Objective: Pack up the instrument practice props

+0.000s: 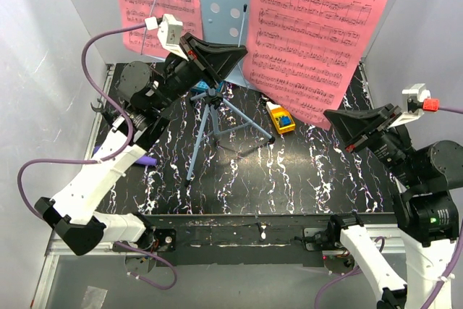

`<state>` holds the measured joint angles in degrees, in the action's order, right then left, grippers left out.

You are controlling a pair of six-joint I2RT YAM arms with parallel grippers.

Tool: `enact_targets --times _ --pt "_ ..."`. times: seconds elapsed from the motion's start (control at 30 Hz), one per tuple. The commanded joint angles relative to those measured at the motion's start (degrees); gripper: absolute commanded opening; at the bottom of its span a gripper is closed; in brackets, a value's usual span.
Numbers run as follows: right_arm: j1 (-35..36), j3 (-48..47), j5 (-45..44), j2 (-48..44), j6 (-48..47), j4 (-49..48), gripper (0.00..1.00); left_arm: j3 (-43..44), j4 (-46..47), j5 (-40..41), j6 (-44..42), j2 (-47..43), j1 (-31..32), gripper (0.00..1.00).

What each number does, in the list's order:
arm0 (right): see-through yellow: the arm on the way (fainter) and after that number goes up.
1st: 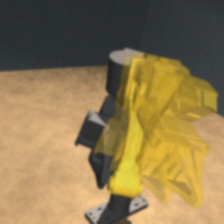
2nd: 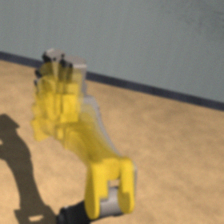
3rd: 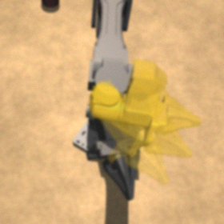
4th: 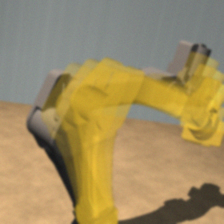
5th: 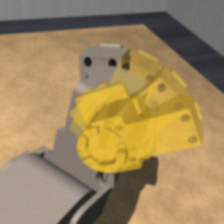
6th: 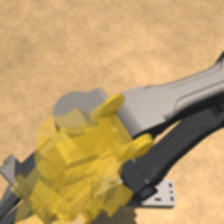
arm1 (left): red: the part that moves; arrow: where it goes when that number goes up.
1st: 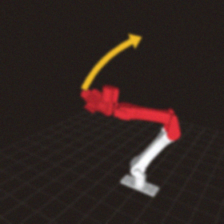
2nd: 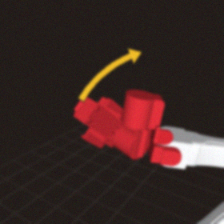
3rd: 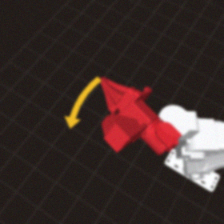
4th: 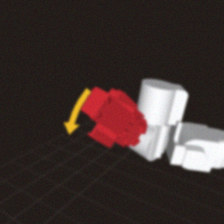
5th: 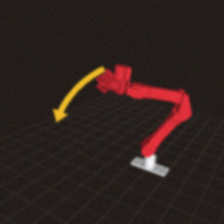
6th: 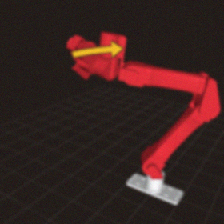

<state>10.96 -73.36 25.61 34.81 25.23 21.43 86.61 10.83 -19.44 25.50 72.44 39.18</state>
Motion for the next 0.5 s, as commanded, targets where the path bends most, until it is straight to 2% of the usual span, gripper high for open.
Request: enact_targets --times 0.0,0.23,0.3,0.37,0.47 --pt "0.38 0.94 -1.61 -2.55 -1.24 1.33 0.01 -2.84 -4.77 -0.07 -0.98 1.03 -0.16 0.05" --pt "1.34 1.2 -2.93 -5.62 -1.77 5.28 0.01 -3.9 -4.15 0.54 -0.89 0.86 -0.24 0.1" --pt "1.61 1.47 -3.1 -7.11 -1.68 7.39 0.01 -4.34 -4.15 0.81 -0.89 0.51 -0.16 0.18" --pt "2.04 1.64 -3.72 -8.61 -1.77 9.58 0.01 -5.22 -3.98 1.07 -0.89 0.07 -0.24 0.35" --pt "2.75 2.26 -4.33 -10.89 -1.94 12.92 0.01 -6.18 -3.62 1.25 -0.45 -0.37 -0.24 0.52"
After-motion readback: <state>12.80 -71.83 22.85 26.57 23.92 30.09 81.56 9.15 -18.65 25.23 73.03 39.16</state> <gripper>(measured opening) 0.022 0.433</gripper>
